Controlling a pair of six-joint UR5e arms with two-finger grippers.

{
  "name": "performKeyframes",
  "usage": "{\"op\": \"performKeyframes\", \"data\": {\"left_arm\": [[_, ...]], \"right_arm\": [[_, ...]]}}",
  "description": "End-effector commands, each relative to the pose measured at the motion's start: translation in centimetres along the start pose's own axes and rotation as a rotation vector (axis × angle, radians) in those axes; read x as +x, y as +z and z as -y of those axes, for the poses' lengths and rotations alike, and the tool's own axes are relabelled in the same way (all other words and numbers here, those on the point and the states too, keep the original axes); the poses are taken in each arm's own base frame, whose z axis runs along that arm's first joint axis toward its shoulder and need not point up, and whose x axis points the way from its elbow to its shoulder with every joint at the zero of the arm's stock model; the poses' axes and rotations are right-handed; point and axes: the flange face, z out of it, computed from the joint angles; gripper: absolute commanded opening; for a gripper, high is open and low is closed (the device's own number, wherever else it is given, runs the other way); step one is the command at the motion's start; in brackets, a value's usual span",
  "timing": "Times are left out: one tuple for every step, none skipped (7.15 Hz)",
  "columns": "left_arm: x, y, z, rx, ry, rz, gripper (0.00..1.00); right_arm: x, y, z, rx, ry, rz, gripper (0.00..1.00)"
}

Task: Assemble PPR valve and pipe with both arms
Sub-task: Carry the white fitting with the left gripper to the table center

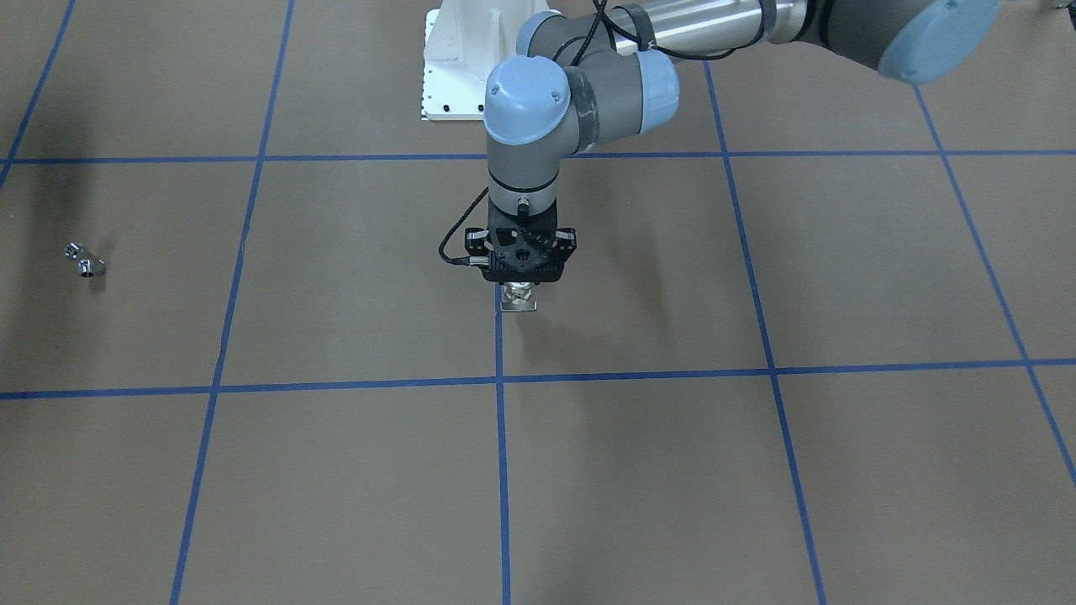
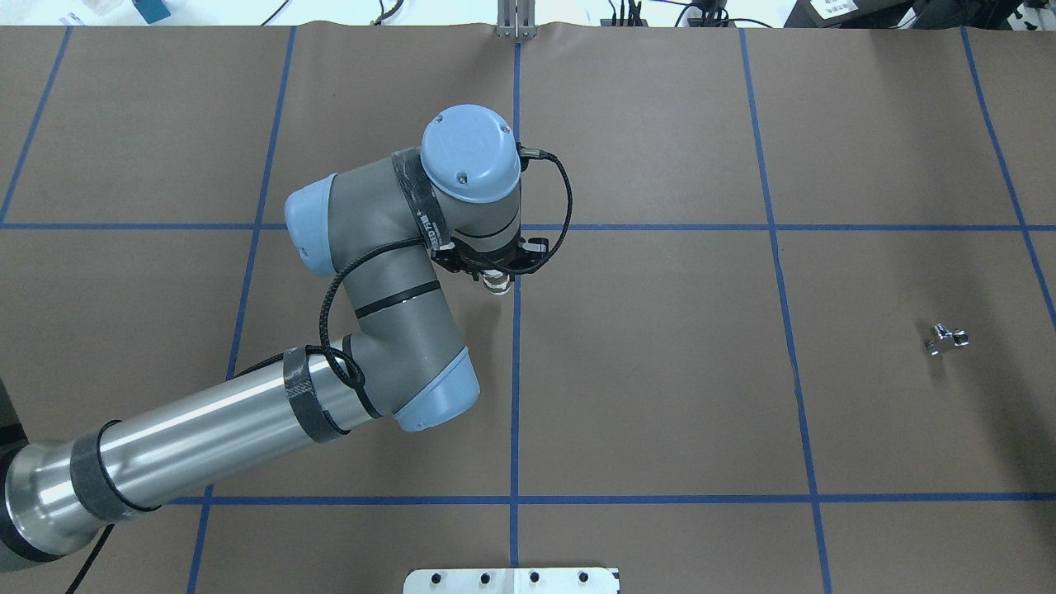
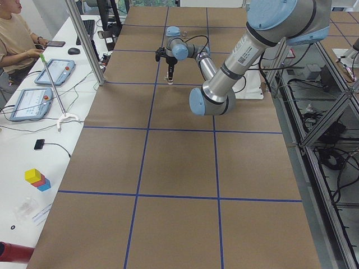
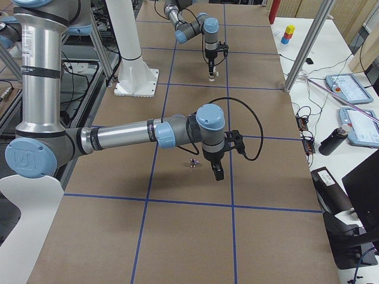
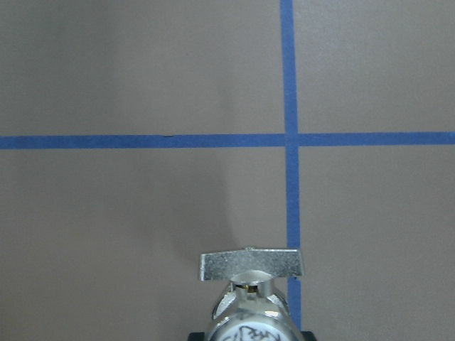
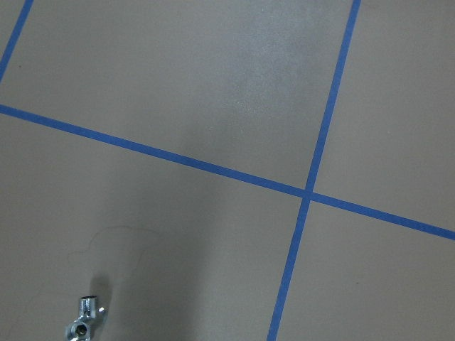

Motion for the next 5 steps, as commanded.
{"op": "performKeyframes", "data": {"left_arm": [[1.4,1.0,-1.1,0.006,0.018,0.013,0.00],[1.9,1.5,-1.6,0.002,0.024,0.018,0.00],[2.3,1.7,-1.6,0.000,0.026,0.021,0.00],[2.7,1.9,-1.3,-0.003,0.024,0.028,0.08],[3.1,1.9,-1.1,-0.001,0.025,0.024,0.15]], "right_arm": [[0.0,0.0,0.1,0.000,0.000,0.001,1.00],[0.0,0.0,0.0,-0.001,0.001,0.008,1.00],[0.0,0.0,0.0,-0.001,0.001,0.008,1.00],[0.1,0.1,0.0,-0.002,0.002,0.008,1.00],[0.0,0.1,0.0,-0.002,0.002,0.008,1.00]]}}
